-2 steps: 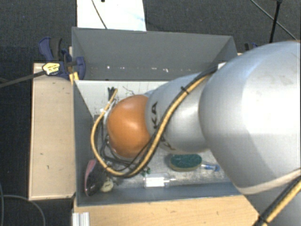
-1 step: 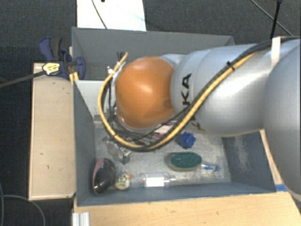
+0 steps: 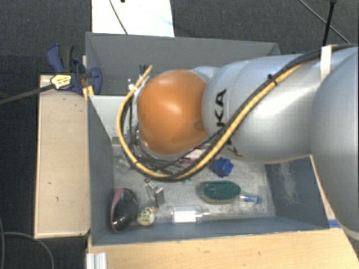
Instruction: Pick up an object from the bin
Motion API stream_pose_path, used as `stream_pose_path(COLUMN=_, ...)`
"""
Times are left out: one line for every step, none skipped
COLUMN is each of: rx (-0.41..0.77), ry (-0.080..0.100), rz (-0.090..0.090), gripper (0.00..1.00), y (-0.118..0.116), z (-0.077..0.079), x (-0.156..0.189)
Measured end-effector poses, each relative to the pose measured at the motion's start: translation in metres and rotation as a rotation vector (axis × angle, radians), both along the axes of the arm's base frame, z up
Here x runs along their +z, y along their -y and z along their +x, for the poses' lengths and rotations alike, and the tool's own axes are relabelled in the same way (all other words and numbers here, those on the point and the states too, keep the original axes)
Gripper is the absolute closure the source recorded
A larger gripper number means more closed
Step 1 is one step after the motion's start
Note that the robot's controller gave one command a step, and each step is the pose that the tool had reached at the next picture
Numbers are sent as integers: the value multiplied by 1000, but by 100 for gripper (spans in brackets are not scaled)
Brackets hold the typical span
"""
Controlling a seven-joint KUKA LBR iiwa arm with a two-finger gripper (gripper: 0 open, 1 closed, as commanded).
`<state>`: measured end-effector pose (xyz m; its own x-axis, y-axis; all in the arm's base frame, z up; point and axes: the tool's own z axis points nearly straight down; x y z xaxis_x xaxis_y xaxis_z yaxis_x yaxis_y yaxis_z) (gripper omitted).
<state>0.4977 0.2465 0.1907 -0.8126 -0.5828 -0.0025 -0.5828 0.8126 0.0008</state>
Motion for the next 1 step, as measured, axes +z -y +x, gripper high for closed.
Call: stream_pose_path(rx=315, ry=19, rz=5, gripper=0, y=-2, z=-11, x=-99)
